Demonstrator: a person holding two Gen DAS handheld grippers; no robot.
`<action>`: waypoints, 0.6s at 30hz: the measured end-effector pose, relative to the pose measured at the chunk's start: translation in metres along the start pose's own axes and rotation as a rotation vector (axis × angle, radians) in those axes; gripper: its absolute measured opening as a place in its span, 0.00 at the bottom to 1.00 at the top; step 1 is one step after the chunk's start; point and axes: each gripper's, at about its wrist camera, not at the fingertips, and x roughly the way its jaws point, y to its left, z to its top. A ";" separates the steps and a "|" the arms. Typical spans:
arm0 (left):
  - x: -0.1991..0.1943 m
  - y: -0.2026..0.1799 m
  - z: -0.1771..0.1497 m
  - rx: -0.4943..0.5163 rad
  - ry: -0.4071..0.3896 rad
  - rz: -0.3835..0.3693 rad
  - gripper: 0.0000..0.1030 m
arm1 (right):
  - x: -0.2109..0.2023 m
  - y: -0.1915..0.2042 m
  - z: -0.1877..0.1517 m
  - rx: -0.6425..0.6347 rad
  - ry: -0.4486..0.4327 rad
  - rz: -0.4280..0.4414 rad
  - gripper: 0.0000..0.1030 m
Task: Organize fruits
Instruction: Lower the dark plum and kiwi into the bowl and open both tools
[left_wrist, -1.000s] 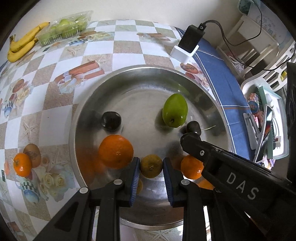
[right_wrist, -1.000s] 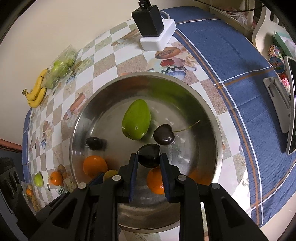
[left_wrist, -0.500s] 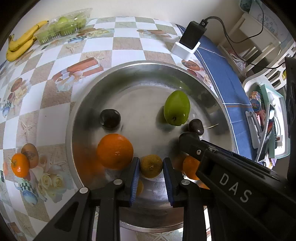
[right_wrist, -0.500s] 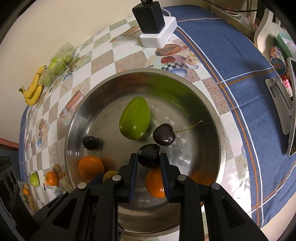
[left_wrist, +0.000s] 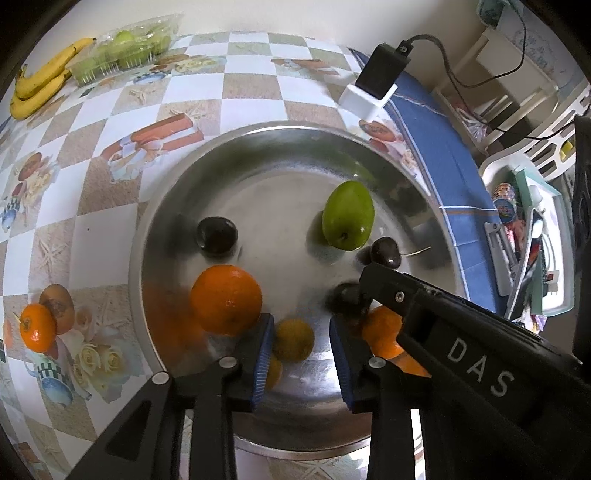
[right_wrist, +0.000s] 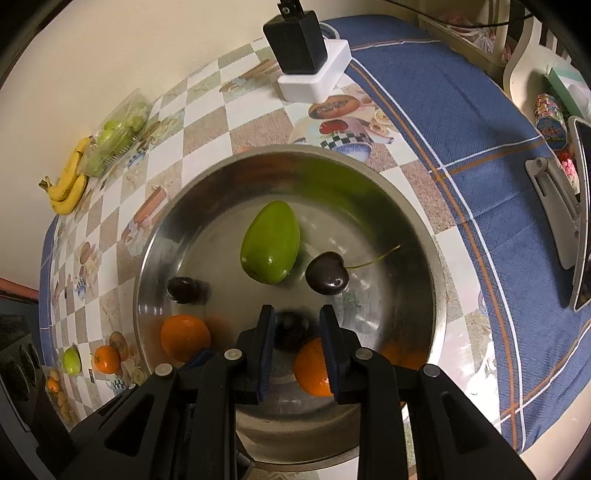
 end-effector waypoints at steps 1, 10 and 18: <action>-0.003 0.000 0.000 0.001 -0.006 -0.005 0.34 | -0.002 0.000 0.000 0.000 -0.005 0.004 0.26; -0.025 0.011 0.002 -0.034 -0.044 -0.015 0.34 | -0.016 -0.002 0.002 0.012 -0.049 0.014 0.26; -0.044 0.059 0.008 -0.163 -0.096 0.097 0.34 | -0.011 0.005 -0.002 -0.016 -0.030 -0.004 0.25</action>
